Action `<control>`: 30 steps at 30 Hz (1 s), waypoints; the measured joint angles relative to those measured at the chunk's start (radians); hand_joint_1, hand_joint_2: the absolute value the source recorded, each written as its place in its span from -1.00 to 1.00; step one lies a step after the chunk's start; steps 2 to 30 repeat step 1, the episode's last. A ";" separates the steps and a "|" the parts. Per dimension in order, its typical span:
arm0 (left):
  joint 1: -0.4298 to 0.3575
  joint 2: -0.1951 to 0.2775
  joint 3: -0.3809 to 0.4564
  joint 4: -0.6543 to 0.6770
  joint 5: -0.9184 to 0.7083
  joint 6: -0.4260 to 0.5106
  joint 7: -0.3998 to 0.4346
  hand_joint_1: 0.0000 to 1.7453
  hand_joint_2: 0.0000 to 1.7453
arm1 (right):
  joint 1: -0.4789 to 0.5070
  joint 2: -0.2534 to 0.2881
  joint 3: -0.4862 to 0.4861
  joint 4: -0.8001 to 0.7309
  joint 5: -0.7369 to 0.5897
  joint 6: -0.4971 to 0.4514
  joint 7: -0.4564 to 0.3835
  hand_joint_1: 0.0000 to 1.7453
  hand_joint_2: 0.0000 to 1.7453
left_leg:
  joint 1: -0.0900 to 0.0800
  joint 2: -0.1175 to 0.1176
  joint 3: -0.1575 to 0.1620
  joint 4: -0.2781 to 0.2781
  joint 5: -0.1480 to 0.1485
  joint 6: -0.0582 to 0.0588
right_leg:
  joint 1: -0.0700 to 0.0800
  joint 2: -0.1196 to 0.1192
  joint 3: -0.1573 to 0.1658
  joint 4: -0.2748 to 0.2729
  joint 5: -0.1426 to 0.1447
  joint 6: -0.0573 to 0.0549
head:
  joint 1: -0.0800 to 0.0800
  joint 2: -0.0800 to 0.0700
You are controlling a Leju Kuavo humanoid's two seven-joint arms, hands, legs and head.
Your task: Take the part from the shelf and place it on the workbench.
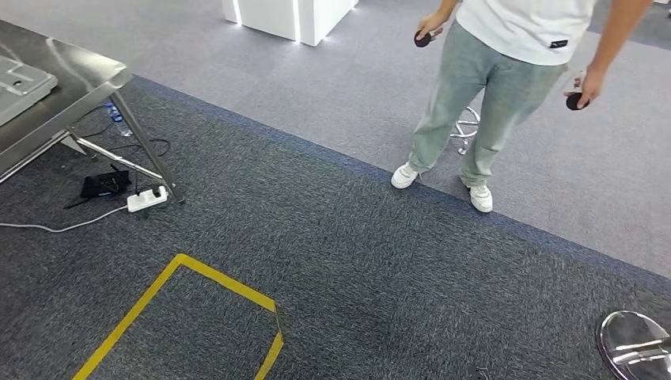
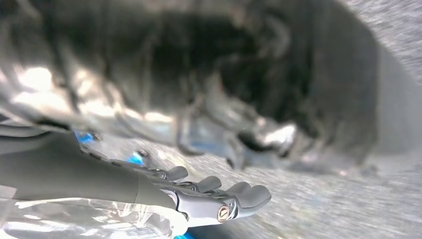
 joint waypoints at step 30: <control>0.000 0.000 0.000 0.000 0.000 -0.001 0.000 -1.00 -1.00 | 0.001 0.000 0.000 0.000 -0.001 0.000 0.002 -1.00 -1.00 | 0.000 0.007 0.000 0.000 0.000 0.000 | 0.000 -0.003 0.015 -0.021 0.013 0.000 | 0.000 0.000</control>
